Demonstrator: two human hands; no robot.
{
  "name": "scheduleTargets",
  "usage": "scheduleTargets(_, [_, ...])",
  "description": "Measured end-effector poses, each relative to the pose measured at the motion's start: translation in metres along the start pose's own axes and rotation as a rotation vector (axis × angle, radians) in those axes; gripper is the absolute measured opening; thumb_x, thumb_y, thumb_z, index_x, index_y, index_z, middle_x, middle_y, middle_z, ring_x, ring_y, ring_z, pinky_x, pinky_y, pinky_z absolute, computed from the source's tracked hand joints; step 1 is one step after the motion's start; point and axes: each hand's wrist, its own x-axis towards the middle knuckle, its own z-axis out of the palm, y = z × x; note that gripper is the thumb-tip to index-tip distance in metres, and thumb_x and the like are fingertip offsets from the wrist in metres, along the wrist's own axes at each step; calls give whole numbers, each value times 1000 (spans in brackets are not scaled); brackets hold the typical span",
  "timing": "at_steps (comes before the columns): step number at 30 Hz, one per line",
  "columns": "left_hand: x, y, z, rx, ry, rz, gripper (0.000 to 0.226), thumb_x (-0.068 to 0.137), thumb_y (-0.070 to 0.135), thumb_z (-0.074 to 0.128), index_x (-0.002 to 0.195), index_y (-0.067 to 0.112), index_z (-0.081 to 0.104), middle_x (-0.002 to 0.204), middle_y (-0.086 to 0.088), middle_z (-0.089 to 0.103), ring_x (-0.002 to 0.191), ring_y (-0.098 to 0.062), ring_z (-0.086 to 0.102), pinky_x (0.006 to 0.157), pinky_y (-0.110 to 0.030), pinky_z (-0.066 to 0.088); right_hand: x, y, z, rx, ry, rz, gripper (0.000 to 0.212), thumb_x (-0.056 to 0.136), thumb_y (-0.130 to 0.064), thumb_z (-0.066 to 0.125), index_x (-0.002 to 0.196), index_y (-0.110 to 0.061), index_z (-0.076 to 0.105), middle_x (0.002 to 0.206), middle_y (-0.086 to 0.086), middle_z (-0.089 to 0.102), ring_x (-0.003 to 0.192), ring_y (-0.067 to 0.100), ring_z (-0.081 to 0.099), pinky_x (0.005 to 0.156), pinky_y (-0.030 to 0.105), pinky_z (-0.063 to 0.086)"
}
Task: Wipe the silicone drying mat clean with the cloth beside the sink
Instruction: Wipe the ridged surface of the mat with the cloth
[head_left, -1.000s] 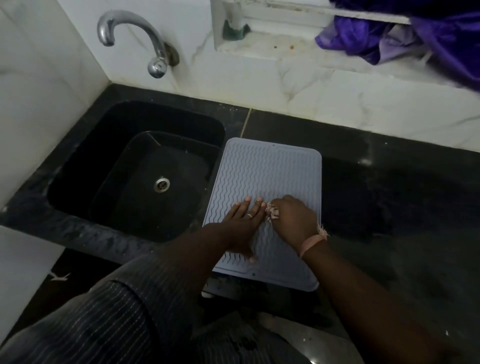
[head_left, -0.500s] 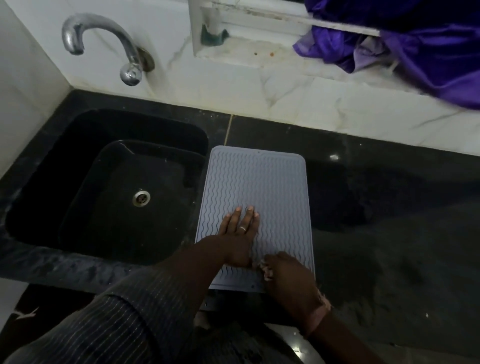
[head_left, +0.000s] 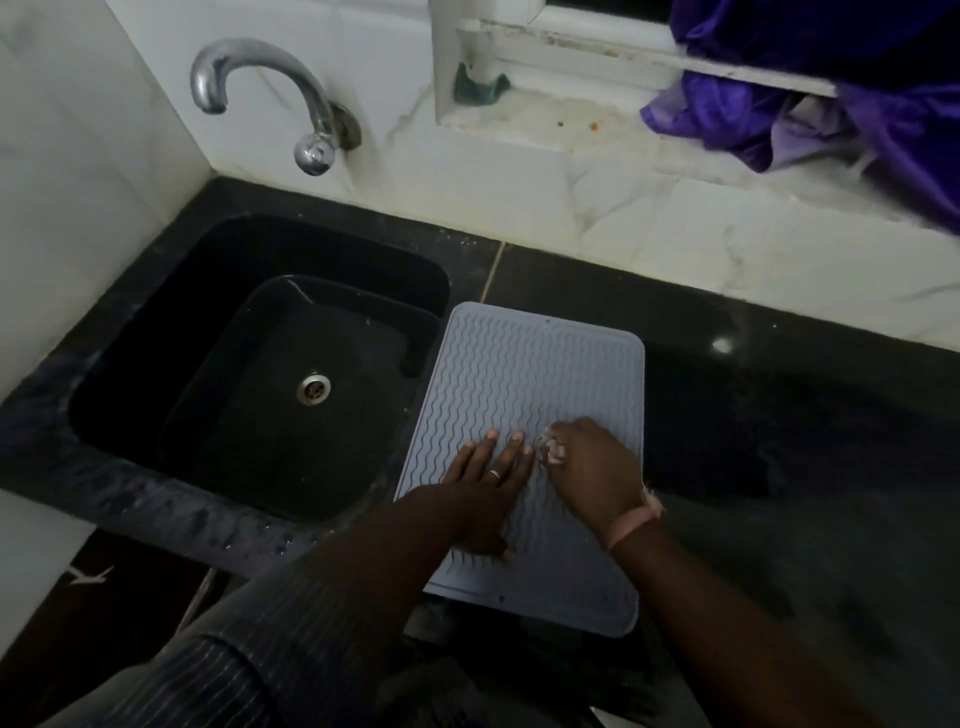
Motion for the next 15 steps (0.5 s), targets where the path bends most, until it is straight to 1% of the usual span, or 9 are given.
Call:
scheduleTargets(3, [1, 4, -2, -4, -10, -38, 133, 85, 60, 70, 148, 24, -41, 148, -2, -54, 133, -30, -52, 116, -48, -25, 29, 6, -10, -1, 2, -41, 20, 95, -31, 49, 88, -23, 66, 93, -1, 63, 84, 18, 61, 75, 42, 55])
scheduleTargets(5, [0, 8, -5, -15, -21, -61, 133, 85, 58, 71, 148, 25, -41, 149, -1, -54, 134, -29, -51, 116, -47, -25, 44, 7, -15, -11, 9, -37, 17, 92, -28, 51, 88, -21, 66, 94, 1, 62, 84, 21, 61, 74, 42, 56])
scheduleTargets(8, [-1, 14, -8, -46, -22, -93, 133, 84, 57, 73, 150, 25, -38, 150, 0, -52, 136, -28, -49, 115, -46, -25, 54, 7, -19, -30, 8, -19, 15, 92, -26, 53, 94, -19, 67, 98, 3, 62, 87, 23, 62, 75, 42, 56])
scheduleTargets(10, [-2, 15, -10, -51, -25, -103, 132, 84, 57, 73, 151, 25, -37, 151, 1, -50, 137, -28, -48, 114, -46, -25, 46, 5, -18, -18, 14, -30, 16, 94, -28, 53, 98, -20, 66, 98, 2, 62, 88, 22, 62, 75, 42, 57])
scheduleTargets(12, [-3, 15, -11, -54, -16, -98, 132, 84, 58, 72, 152, 24, -36, 152, 0, -49, 138, -29, -47, 112, -46, -25, 26, 5, -16, 39, 7, -41, 17, 98, -32, 51, 101, -23, 65, 98, 0, 62, 88, 18, 62, 77, 39, 57])
scheduleTargets(15, [-4, 15, -12, -60, -23, -91, 132, 83, 61, 71, 151, 24, -36, 153, -2, -49, 137, -30, -47, 110, -46, -27, -15, 7, -13, 80, -48, -93, 20, 100, -31, 50, 113, -26, 64, 109, -4, 65, 100, 15, 64, 88, 35, 55])
